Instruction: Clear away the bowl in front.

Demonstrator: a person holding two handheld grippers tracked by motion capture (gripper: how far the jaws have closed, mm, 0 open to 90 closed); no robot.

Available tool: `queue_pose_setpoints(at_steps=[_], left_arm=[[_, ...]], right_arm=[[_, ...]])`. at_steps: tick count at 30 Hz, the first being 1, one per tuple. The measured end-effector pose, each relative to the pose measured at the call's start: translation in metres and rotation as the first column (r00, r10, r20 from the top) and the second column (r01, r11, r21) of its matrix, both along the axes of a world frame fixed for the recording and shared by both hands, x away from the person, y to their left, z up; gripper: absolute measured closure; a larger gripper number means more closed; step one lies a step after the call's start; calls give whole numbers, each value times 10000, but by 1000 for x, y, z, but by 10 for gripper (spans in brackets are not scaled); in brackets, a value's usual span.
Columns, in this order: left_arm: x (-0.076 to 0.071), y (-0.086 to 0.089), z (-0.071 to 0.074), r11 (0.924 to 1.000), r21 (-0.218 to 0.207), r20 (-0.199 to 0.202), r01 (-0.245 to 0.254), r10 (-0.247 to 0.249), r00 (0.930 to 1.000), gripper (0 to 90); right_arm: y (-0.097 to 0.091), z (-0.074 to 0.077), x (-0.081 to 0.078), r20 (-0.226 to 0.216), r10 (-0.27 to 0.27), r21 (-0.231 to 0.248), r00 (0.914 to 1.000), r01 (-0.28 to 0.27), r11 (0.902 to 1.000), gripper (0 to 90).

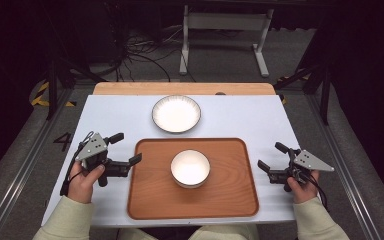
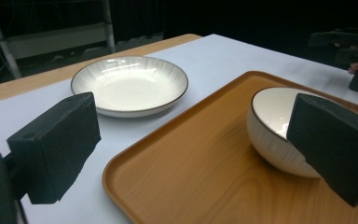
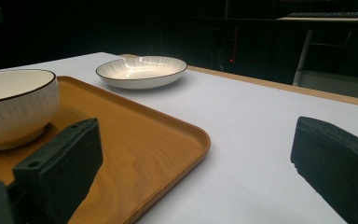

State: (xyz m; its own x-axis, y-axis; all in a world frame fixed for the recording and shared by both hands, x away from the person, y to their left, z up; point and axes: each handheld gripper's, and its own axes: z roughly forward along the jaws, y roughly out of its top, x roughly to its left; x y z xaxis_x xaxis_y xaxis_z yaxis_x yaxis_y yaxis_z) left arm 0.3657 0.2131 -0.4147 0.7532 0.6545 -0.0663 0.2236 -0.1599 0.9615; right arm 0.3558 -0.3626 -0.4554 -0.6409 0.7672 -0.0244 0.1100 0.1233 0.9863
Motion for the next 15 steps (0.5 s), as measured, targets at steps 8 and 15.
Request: queue_pose_setpoints(at_steps=[8,15], left_arm=[[-5,19,-19,9991,163,-140,-388,390,9991,36],[-8,30,-32,9977,279,-135,-610,614,9980,36]], right_arm=[[0,0,-1,70,-4,43,10000,3,10000,28],[0,0,-1,59,-16,25,10000,16,10000,28]])
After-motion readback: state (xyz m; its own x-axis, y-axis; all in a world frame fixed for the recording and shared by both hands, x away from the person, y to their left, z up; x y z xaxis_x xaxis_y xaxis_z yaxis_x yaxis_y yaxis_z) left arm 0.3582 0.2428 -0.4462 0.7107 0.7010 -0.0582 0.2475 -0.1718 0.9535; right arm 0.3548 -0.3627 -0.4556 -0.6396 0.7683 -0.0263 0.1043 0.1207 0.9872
